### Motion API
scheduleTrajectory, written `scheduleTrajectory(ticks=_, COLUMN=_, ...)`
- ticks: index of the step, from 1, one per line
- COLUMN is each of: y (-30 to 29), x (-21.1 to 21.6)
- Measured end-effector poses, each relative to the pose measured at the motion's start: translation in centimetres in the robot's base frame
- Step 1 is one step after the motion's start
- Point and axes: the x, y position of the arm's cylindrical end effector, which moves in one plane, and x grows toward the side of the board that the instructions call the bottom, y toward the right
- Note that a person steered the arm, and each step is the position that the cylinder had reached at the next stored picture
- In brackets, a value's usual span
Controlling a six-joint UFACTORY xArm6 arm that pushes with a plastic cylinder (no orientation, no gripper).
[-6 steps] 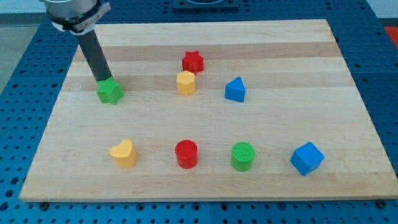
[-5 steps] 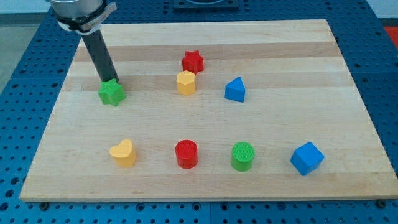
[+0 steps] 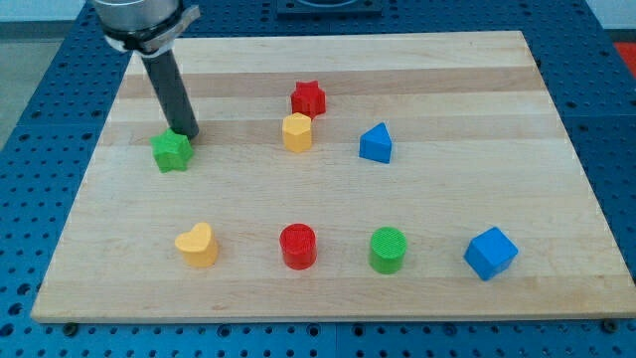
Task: Push the green star towards the bottom left
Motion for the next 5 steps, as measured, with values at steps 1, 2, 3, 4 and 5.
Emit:
scheduleTrajectory(ticks=1, y=-0.7, x=1.3)
scheduleTrajectory(ticks=2, y=-1.5, x=2.2)
scheduleTrajectory(ticks=3, y=-2.8, x=3.1)
scheduleTrajectory(ticks=4, y=-4.0, x=4.2)
scheduleTrajectory(ticks=5, y=-4.7, x=5.6)
